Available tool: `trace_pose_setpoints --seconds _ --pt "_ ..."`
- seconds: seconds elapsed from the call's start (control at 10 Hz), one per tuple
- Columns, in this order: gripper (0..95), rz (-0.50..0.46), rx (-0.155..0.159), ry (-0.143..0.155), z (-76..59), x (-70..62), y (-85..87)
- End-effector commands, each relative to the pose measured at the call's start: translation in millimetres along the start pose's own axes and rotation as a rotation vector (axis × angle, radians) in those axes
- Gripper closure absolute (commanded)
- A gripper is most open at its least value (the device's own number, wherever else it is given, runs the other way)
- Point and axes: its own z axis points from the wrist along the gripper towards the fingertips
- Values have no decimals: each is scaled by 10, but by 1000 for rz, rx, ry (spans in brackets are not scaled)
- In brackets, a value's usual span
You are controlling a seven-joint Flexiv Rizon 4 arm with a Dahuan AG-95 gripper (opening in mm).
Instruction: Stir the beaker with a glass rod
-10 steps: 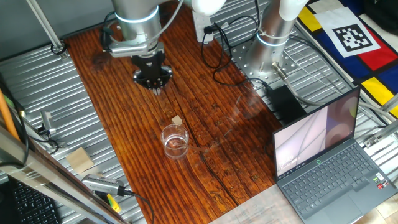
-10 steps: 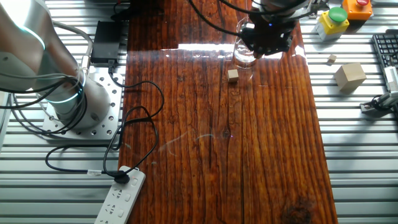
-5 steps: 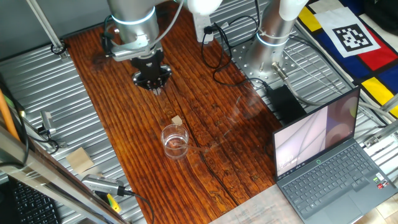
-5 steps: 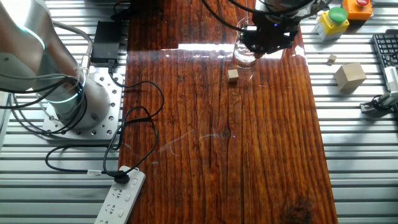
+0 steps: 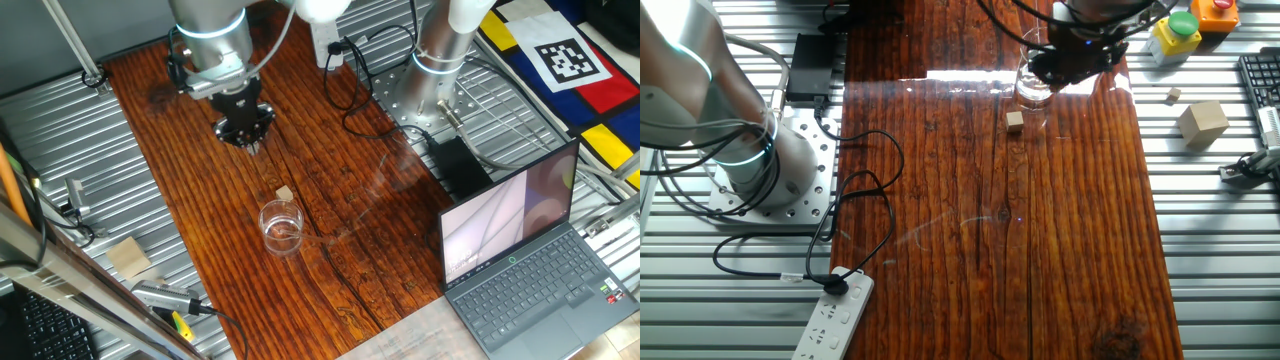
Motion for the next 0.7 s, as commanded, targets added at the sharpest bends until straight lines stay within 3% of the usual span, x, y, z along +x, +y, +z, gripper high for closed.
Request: trace_pose_setpoints --seconds 0.1,0.2,0.5,0.7 --pt "760 -67 -1 -43 80 -182 -103" --pt "760 -67 -1 -43 80 -182 -103" --pt "760 -107 3 -67 173 -596 -163" --pt "760 -131 6 -71 201 -782 -200"
